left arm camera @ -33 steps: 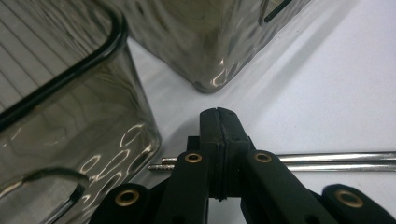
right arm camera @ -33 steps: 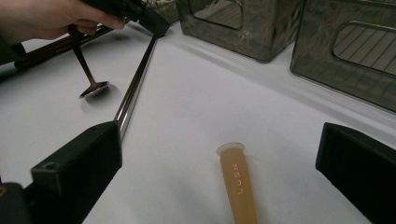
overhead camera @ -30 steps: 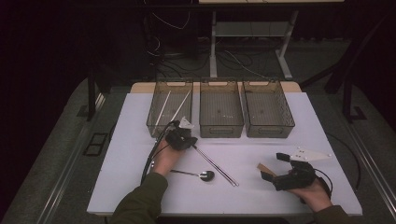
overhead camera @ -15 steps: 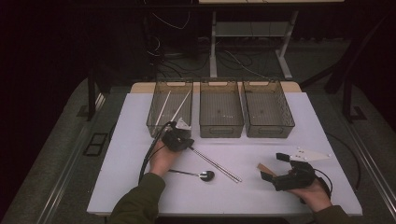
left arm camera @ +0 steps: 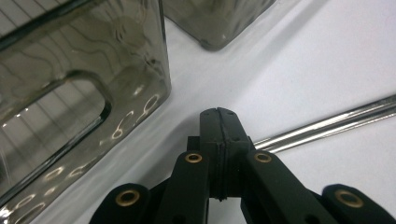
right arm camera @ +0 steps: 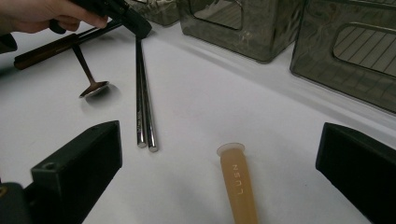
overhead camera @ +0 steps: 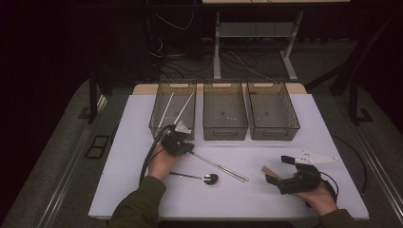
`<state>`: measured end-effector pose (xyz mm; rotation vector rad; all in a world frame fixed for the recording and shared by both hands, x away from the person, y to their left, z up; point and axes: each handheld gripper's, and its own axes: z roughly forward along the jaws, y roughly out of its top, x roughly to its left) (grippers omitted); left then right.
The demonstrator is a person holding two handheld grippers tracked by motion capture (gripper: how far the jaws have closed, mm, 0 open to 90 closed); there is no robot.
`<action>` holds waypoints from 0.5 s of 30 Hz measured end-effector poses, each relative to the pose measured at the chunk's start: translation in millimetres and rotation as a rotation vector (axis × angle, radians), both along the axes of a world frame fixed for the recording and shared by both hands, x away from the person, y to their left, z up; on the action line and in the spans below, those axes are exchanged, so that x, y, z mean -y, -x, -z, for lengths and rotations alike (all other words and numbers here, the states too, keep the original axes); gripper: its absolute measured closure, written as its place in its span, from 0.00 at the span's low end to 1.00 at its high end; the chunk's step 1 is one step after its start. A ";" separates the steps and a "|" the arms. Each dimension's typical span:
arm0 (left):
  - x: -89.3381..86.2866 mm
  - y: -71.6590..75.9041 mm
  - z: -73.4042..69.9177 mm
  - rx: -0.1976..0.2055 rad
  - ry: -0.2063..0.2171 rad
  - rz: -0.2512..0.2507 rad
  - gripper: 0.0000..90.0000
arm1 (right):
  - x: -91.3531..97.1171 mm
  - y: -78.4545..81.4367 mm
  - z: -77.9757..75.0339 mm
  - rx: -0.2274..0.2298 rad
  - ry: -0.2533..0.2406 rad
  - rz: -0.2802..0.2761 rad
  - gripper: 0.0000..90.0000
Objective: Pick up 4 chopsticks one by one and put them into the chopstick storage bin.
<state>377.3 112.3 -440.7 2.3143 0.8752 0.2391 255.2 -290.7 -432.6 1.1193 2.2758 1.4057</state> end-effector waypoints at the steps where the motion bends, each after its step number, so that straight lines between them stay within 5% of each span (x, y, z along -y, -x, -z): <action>1: -0.5 0.3 0.2 0.001 0.004 0.001 1.00 | -0.1 0.0 0.1 0.000 0.000 0.000 0.01; 15: -6.5 8.2 -2.9 -0.023 -0.024 0.013 1.00 | 0.0 0.4 -0.4 -0.001 0.002 0.001 0.01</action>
